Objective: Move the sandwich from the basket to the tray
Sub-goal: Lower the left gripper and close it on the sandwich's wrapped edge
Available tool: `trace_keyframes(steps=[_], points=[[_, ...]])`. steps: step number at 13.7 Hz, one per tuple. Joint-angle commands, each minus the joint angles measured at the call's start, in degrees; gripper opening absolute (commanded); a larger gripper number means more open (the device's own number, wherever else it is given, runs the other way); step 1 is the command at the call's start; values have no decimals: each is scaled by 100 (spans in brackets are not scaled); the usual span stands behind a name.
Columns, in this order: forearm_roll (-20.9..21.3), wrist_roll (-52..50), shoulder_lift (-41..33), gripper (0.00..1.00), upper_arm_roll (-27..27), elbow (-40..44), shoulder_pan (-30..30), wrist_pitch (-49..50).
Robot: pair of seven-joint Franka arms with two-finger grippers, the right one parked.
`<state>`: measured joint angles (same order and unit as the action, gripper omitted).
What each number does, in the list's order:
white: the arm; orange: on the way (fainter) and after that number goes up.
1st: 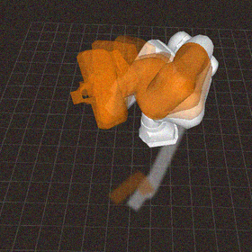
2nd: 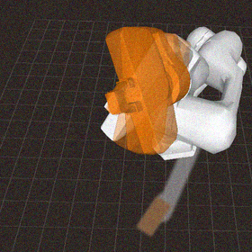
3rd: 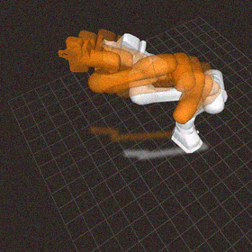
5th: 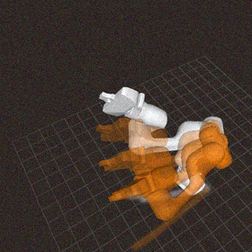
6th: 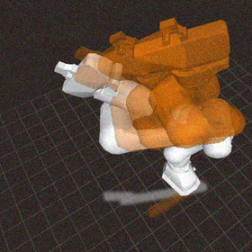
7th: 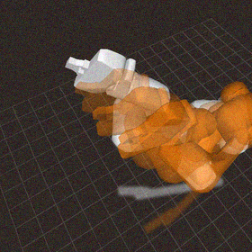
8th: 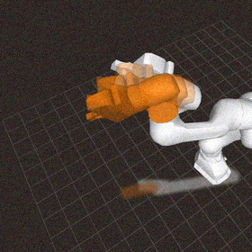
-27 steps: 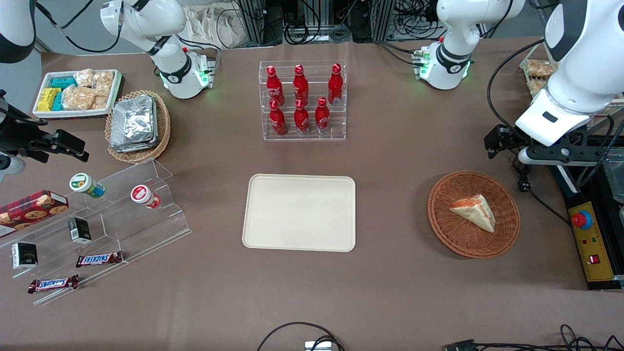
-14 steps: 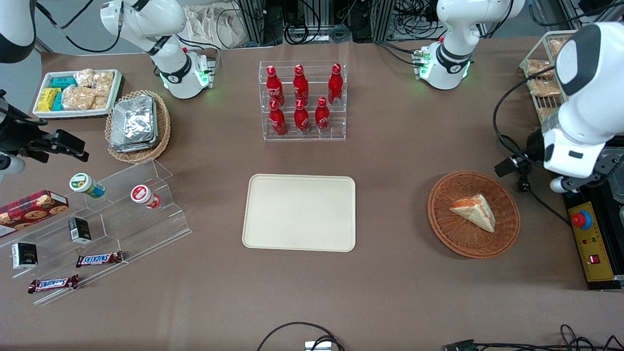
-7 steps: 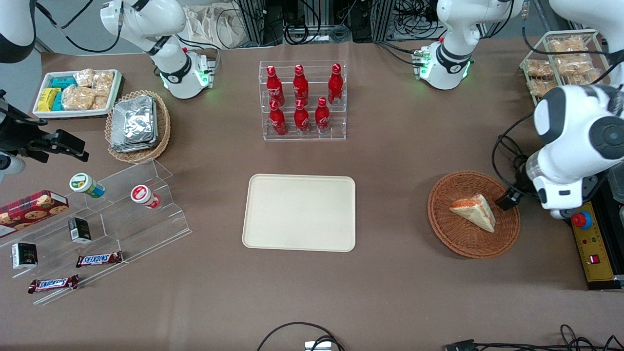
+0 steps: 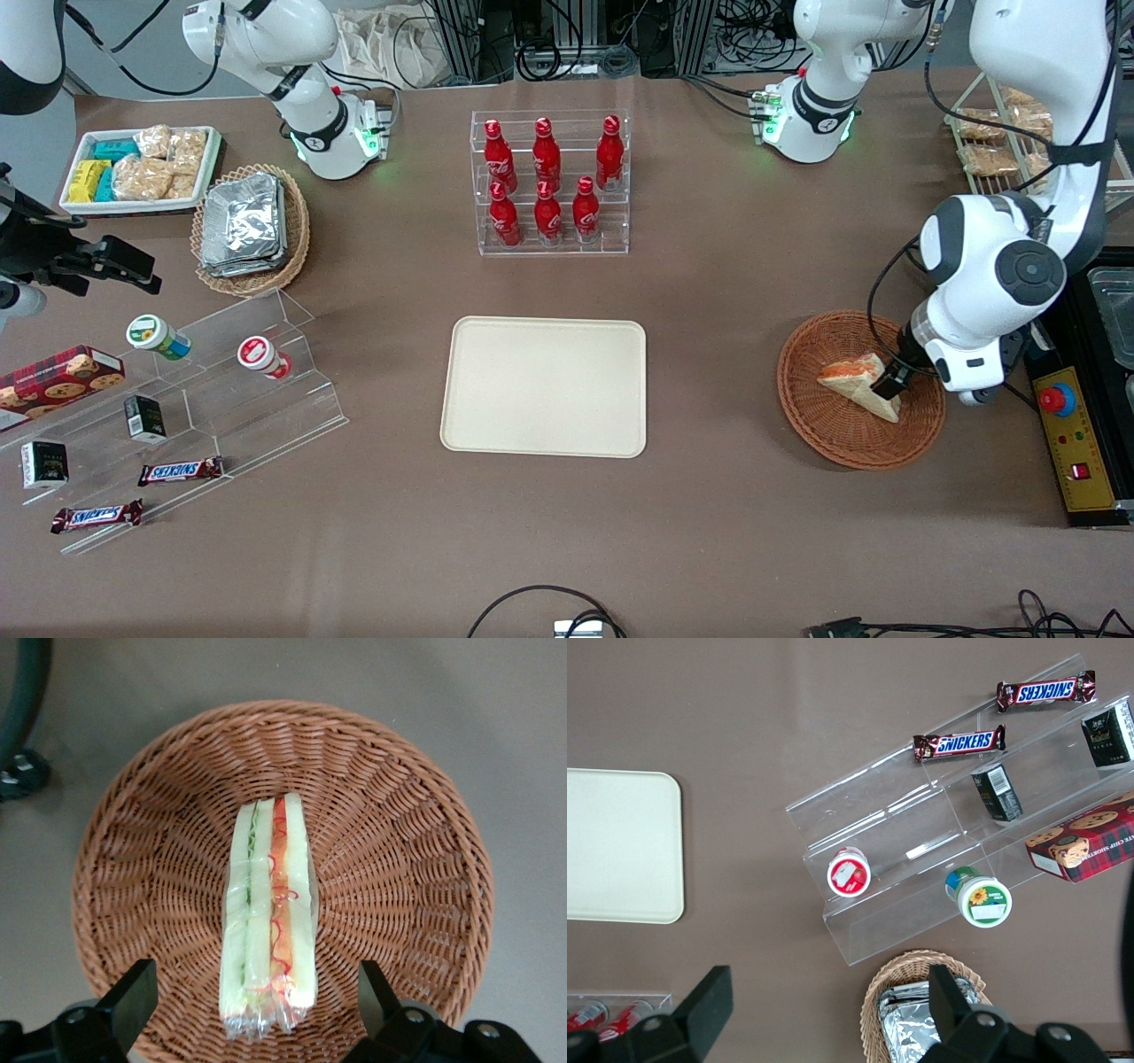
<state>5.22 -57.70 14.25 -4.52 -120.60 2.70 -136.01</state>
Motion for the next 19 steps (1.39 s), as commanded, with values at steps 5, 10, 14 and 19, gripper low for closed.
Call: trace_keyframes(steps=[5, 10, 14, 19], points=[[94, -365, 236, 93, -14, -201, -41, -584], [102, -374, 271, 19, -23, -201, -50, -611], [102, -339, -18, 0, -32, -210, -50, -375], [584, 404, -546, 0, -566, 578, -50, 1686]])
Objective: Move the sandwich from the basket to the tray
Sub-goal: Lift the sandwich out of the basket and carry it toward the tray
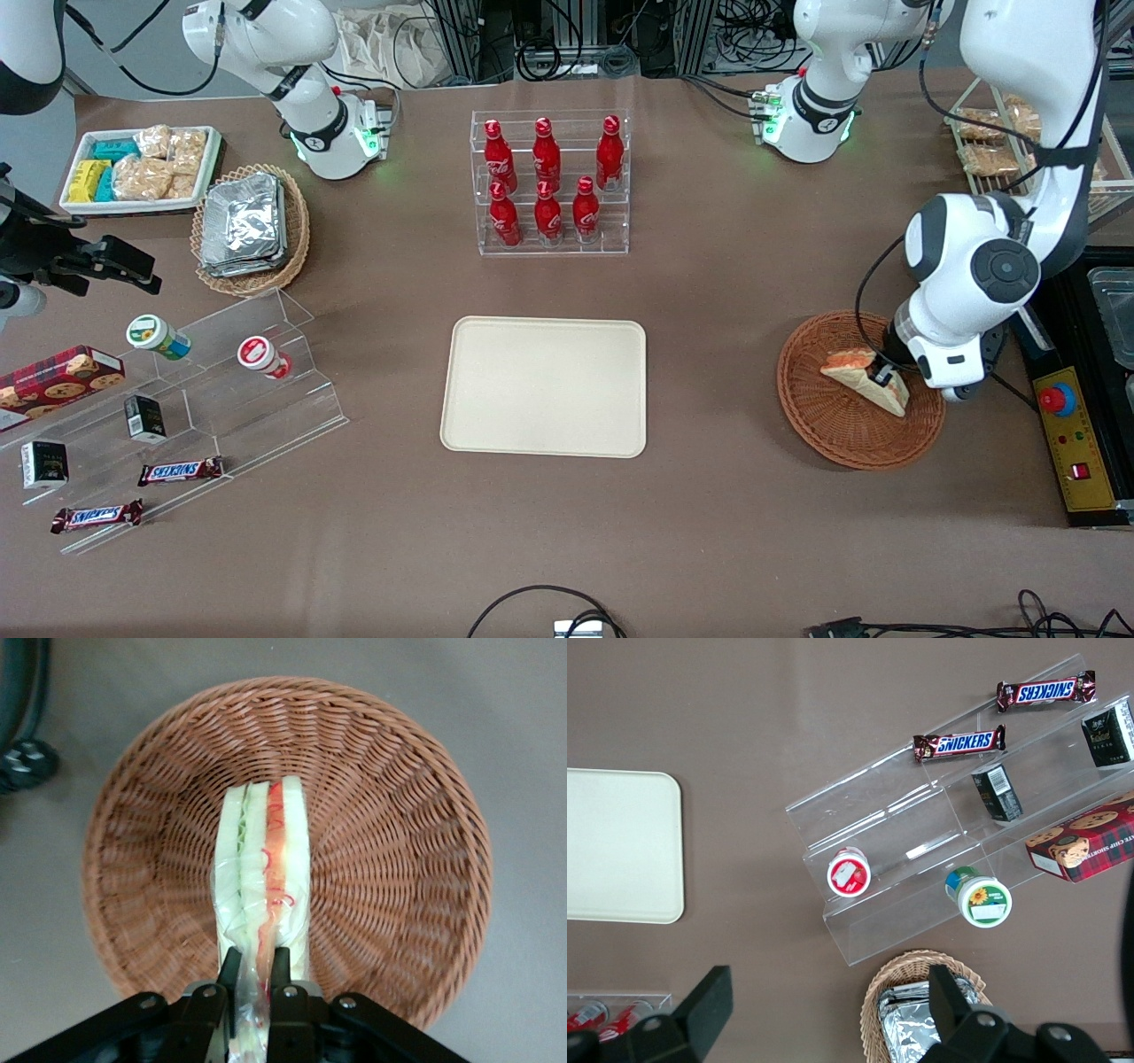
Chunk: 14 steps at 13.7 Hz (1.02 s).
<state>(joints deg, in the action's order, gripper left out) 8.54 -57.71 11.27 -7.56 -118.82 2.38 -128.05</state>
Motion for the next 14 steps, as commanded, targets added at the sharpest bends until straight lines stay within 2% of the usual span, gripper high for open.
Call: trace_keyframes(steps=[1, 4, 6, 7, 9, 10, 12, 14], points=[[384, 940, -222, 0, -481, 821, -18, 1522], [376, 2558, -213, 0, -1087, 1990, 0, 2956], [376, 2817, -152, 0, -1641, 2519, -18, 3522], [367, 2774, -90, 0, -1948, 2669, -27, 3541], [254, 2774, 85, 0, -2214, 2977, -70, 3576], [70, 2704, 182, 0, -2363, 3083, -123, 3550], [-256, 2555, 471, 0, -2504, 3259, -315, 3358], [-231, 2318, 858, 1, -2505, 3339, -649, 2823]])
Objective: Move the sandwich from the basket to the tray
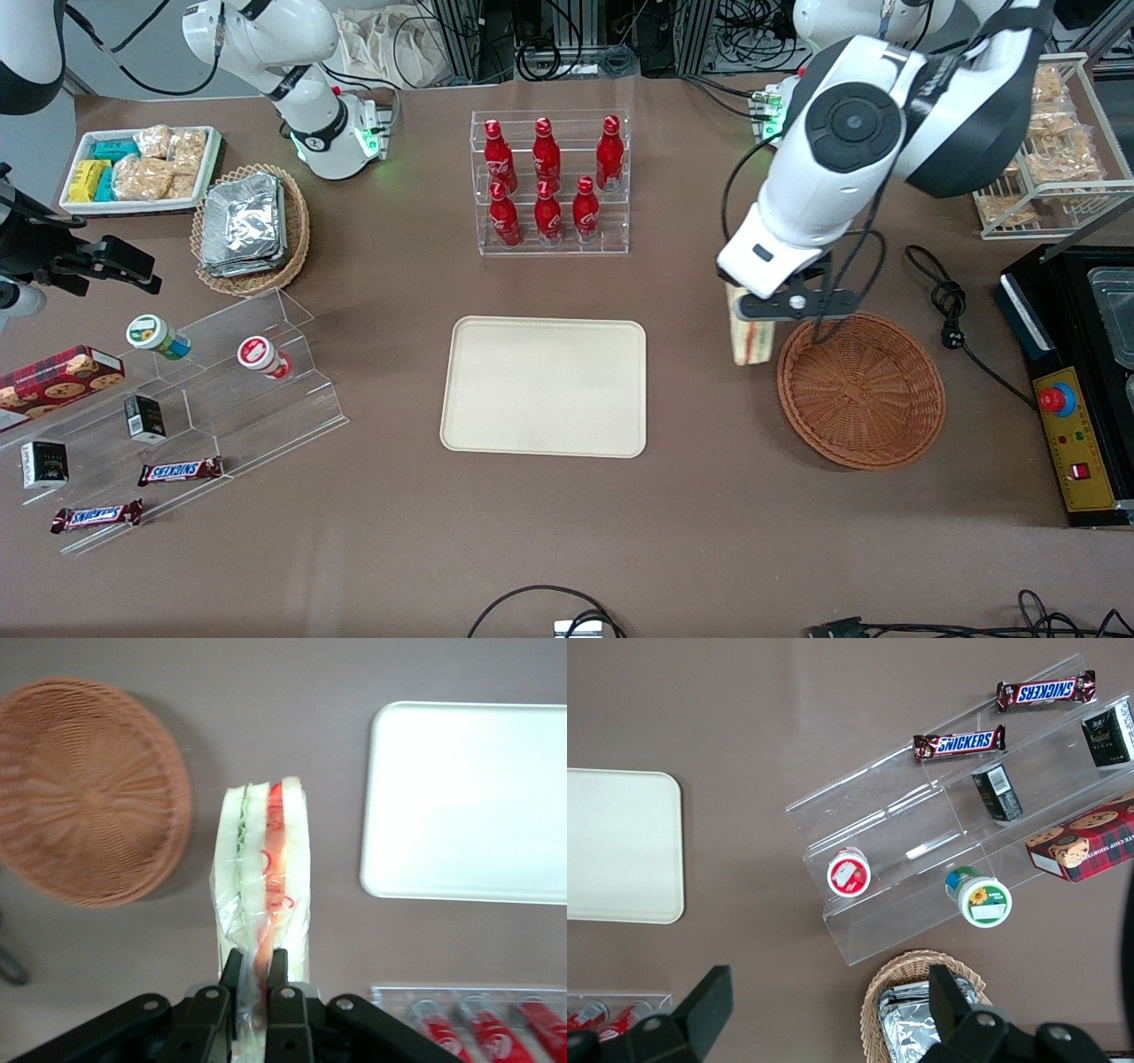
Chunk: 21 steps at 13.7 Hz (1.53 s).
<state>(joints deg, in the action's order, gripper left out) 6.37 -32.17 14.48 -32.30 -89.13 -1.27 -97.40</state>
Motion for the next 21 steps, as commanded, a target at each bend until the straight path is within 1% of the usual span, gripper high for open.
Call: trace_keyframes(steps=[1, 3, 4, 6, 7, 8, 9, 10, 16, 18, 19, 20, 21], points=[[48, -333, 782, 1, -22, 353, -416, -610], [153, -342, 1240, 1, -22, 318, -488, -1375], [328, -369, 1503, 2, -22, 318, -505, -1622], [732, -674, 1873, 2, 4, 326, -855, -1931], [1012, -903, 2092, 2, 13, 326, -944, -2097], [1381, -1201, 2268, 2, 5, 335, -997, -2291], [1637, -1456, 2418, 2, 5, 344, -1033, -2414], [1796, -1580, 2541, 2, 5, 344, -1059, -2476], [1894, -1590, 2806, 5, 31, 379, -1235, -2644], [1964, -1599, 2920, 11, 40, 388, -1253, -2758], [2095, -1678, 2938, 16, 31, 388, -1261, -2767], [2140, -1757, 2956, 23, 31, 388, -1270, -2767], [2140, -1757, 2964, 50, 31, 388, -1270, -2767]])
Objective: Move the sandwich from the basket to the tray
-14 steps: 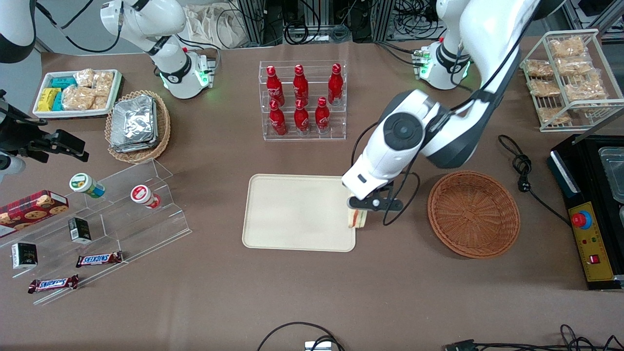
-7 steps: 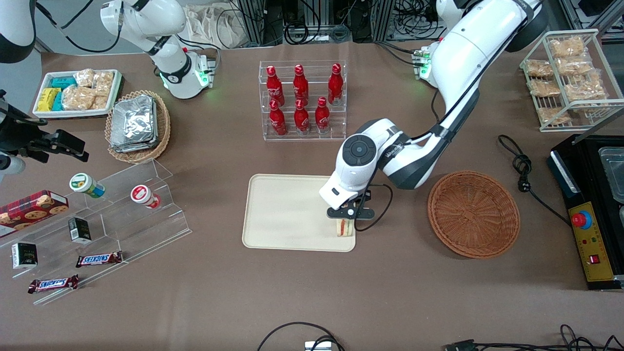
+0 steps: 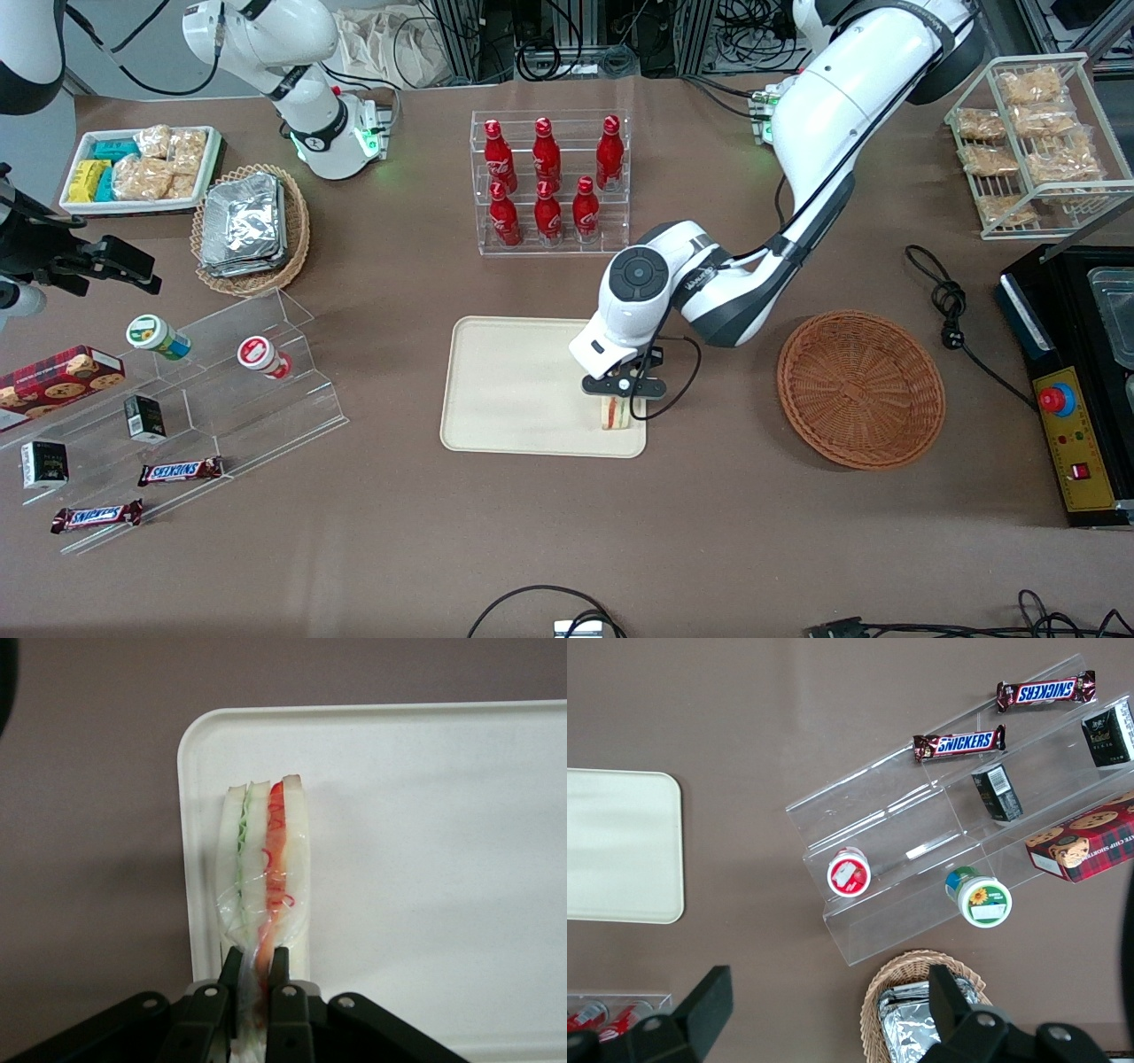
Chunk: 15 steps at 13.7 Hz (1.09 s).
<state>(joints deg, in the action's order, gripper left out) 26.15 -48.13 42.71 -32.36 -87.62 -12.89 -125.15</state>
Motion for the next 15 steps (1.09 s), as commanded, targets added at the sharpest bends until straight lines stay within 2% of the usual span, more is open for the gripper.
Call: trace_keyframes(steps=[1, 4, 7, 9, 11, 13, 15], points=[[179, -83, 141, 99, 46, 237, -91, -1], [460, -170, 45, 100, 37, 228, -82, 60], [338, -512, -647, 100, 19, 123, 57, 726], [41, -33, -1113, 100, -138, -139, 592, 869], [-433, 644, -1684, 100, -270, -430, 1119, 1079], [-1135, 1470, -2185, 100, -280, -493, 1560, 1439], [-1454, 2094, -2503, 100, -279, -493, 2085, 1782]])
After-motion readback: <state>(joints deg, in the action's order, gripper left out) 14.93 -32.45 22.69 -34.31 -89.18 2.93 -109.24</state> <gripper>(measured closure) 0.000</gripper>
